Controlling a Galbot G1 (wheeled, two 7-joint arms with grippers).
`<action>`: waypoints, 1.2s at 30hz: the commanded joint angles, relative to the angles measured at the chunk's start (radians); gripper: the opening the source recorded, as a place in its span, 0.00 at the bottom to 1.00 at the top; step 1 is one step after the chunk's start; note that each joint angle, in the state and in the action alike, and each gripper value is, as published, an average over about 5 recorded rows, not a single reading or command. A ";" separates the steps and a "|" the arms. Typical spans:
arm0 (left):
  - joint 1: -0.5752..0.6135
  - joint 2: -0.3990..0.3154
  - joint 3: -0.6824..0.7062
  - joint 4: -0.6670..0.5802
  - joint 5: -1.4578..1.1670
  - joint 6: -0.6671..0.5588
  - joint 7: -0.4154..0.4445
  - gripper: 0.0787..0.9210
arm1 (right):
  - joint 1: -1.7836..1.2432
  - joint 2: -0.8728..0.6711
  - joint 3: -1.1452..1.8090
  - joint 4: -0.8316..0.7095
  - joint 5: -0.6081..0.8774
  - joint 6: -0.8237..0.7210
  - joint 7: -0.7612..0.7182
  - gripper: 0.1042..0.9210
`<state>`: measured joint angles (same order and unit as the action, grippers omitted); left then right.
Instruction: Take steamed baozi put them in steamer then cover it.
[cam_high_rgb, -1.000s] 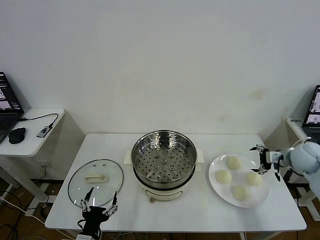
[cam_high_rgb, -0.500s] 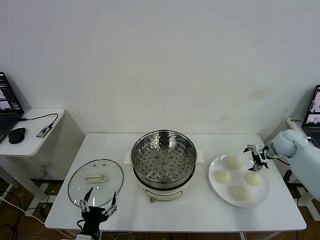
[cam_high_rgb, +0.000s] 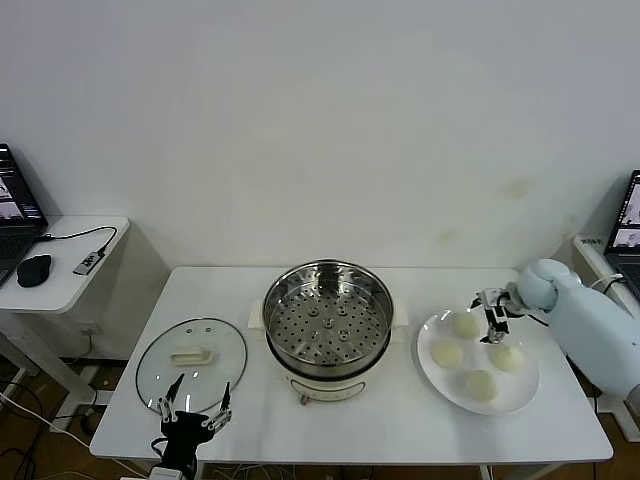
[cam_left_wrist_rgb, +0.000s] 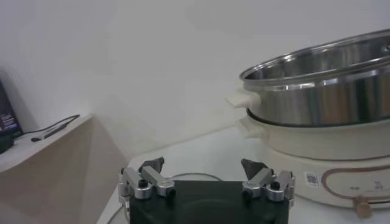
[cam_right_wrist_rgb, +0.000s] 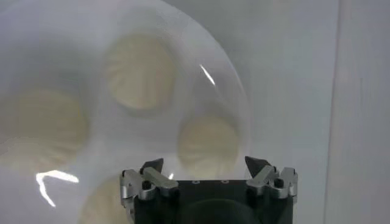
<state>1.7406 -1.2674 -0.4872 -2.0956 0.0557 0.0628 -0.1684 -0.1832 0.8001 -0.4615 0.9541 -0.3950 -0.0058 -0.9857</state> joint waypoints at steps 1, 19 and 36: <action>-0.001 0.001 0.003 0.002 0.001 -0.001 -0.002 0.88 | 0.015 0.037 -0.018 -0.048 -0.024 -0.004 0.018 0.85; 0.003 0.000 0.004 -0.008 0.005 0.000 -0.001 0.88 | 0.025 -0.004 -0.034 0.022 0.033 -0.034 0.005 0.51; -0.001 0.020 0.002 -0.030 -0.099 0.012 -0.008 0.88 | 0.532 -0.231 -0.405 0.365 0.460 -0.071 -0.056 0.54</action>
<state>1.7396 -1.2493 -0.4816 -2.1193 0.0258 0.0712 -0.1741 0.0811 0.6407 -0.6836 1.1916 -0.1436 -0.0678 -1.0250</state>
